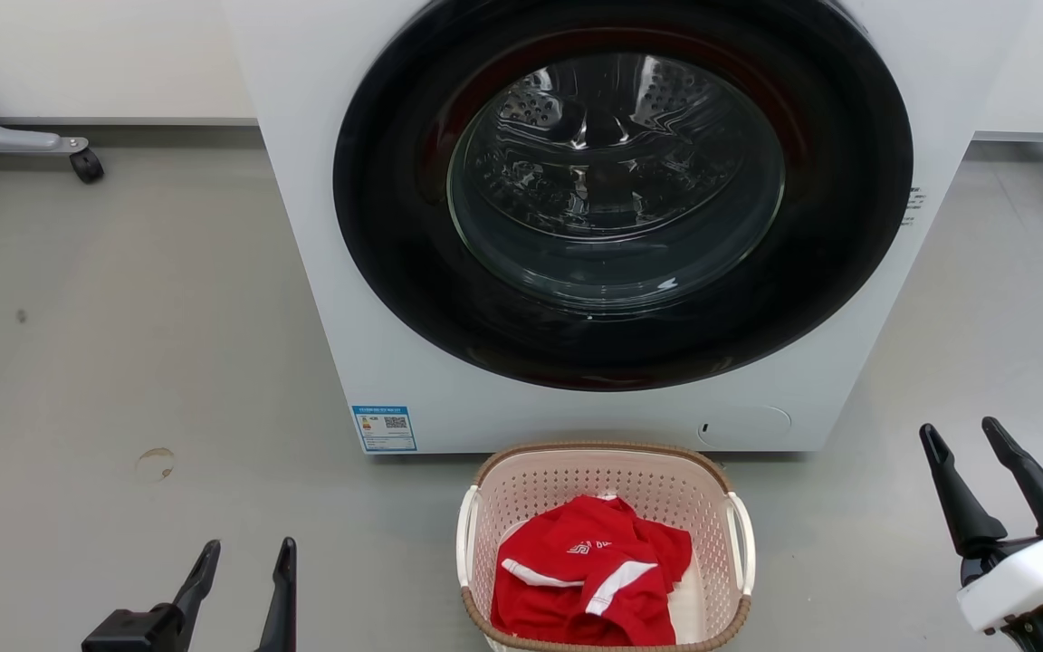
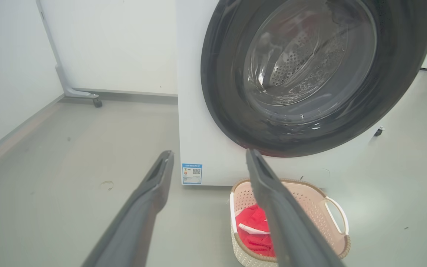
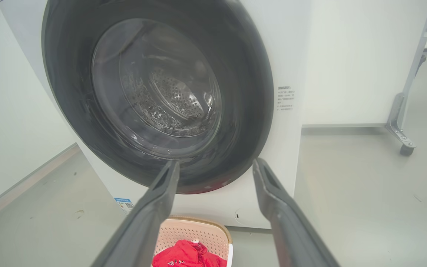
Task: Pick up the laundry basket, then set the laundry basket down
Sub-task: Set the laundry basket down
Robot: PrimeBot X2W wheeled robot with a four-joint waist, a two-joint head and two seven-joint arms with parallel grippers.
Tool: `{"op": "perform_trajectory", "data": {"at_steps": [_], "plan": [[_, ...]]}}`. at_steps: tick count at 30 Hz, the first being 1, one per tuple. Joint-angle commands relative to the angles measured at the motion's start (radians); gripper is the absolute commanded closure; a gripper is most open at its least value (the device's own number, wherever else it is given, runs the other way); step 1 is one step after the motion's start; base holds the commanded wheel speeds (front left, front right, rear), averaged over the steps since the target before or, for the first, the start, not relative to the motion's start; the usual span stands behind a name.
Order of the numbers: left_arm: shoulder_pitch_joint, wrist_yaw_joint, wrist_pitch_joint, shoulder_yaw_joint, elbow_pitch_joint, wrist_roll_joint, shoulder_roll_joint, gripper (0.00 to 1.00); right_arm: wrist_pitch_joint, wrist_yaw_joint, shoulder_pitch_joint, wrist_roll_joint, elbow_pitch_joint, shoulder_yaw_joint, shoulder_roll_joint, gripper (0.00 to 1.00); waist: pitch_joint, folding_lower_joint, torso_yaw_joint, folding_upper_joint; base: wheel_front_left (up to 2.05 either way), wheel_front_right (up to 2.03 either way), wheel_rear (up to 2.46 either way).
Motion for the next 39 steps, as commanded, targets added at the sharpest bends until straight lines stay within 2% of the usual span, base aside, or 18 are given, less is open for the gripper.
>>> {"op": "perform_trajectory", "data": {"at_steps": [1,18,39], "plan": [[-0.061,0.008,0.018,0.032,-0.02,-0.005,0.018,0.0,0.008,-0.003,-0.005,-0.015,-0.03,0.003,-0.024,0.0,0.001,0.0001,0.0,-0.0001,0.0,0.0,0.0],[-0.08,0.02,0.116,0.01,-0.074,0.006,0.053,0.0,0.025,-0.003,0.005,-0.028,-0.034,-0.003,-0.008,0.0,-0.004,0.0001,0.011,-0.0001,0.0,0.0,0.0],[-0.087,0.02,0.125,-0.003,-0.067,0.0,0.066,0.0,0.023,-0.003,0.001,-0.031,-0.026,0.008,-0.012,0.0,0.0,0.0001,0.011,-0.0001,0.0,0.0,0.0]]}}
